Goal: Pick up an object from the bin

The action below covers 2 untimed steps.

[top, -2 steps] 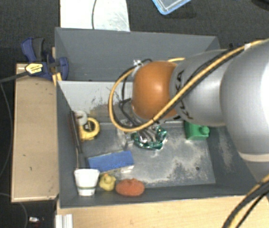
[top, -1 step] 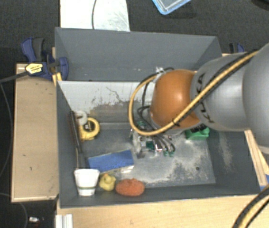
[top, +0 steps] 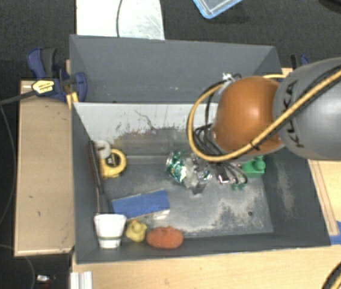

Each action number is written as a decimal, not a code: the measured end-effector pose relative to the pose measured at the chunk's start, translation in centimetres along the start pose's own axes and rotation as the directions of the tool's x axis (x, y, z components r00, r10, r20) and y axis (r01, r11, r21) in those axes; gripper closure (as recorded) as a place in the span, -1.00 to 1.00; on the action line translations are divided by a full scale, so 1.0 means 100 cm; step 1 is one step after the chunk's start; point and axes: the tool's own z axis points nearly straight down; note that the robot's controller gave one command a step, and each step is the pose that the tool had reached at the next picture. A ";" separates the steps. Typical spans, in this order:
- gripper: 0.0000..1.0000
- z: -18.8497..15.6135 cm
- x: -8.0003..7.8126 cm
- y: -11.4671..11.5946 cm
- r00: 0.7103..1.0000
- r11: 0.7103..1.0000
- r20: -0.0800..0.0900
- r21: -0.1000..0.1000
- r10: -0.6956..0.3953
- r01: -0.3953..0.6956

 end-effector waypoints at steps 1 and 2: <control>1.00 0.049 0.013 0.049 0.998 0.998 -0.014 0.000 0.067 -0.067; 1.00 0.043 -0.025 -0.017 0.989 0.989 0.003 0.001 0.150 -0.150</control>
Offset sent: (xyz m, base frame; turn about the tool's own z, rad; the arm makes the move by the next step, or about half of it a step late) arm 0.0533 -0.0445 -0.0359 0.1901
